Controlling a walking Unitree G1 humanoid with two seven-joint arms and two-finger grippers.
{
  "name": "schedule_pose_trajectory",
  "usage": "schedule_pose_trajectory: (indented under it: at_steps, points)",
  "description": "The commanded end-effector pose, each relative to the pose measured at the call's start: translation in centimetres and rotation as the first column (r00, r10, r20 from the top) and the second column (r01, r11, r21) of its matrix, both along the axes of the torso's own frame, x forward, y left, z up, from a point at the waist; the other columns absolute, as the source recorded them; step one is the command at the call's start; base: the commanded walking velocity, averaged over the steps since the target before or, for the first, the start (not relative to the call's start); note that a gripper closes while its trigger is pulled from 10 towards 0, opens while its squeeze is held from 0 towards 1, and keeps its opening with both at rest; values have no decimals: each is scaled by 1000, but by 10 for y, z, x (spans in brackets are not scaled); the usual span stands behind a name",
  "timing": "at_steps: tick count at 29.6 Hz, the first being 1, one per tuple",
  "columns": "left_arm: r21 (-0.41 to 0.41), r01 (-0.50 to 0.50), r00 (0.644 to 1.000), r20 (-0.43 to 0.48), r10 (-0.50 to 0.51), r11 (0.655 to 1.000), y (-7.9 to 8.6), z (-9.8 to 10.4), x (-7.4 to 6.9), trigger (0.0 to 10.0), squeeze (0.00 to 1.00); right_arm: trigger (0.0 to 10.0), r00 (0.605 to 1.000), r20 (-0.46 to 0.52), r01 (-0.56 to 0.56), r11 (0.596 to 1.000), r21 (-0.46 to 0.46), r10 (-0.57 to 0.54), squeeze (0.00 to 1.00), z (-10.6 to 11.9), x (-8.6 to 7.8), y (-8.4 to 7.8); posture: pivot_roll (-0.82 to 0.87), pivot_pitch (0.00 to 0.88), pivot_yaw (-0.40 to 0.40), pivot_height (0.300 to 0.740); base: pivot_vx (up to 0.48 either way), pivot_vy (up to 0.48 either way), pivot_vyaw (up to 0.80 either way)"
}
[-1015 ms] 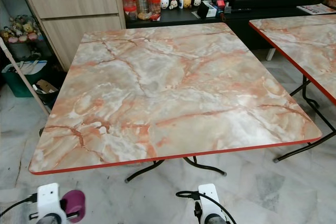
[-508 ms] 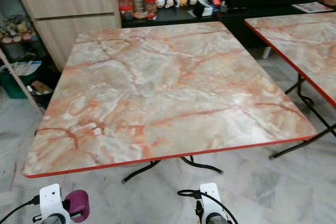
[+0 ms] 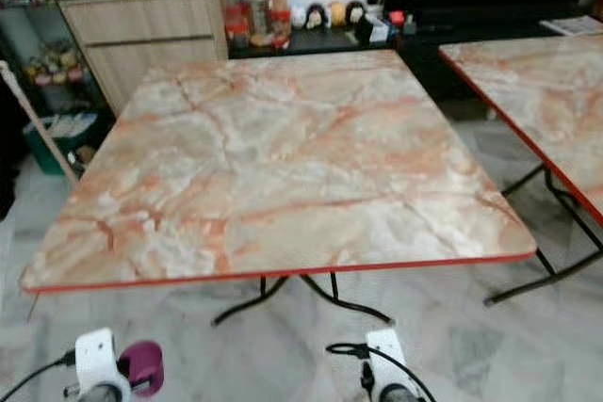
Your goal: Setting the table
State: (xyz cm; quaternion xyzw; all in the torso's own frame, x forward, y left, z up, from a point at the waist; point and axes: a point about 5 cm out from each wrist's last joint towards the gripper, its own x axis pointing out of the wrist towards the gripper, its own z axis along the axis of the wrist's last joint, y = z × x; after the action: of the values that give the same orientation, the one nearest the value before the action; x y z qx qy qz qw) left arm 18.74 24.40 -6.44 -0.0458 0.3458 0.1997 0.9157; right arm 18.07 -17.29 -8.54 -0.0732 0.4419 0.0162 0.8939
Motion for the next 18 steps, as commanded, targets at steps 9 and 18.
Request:
schedule_pose_trajectory:
  at_steps: [9, 18]
  points:
    - [-30, -4, 1000, 0, 4, 1000, -10, -3, 0, 10000, 0, 10000, 1000, 5, 7, 1000, -3, -7, 0, 2, 3, -5, 63, 1, 5, 740, 0, -451, 0]
    - [-48, -12, 1000, 4, 12, 999, -15, -5, -1, 10000, 0, 10000, 1000, 14, 11, 1000, -5, -11, 0, 3, 5, -10, 53, 6, -7, 740, 0, -452, 0]
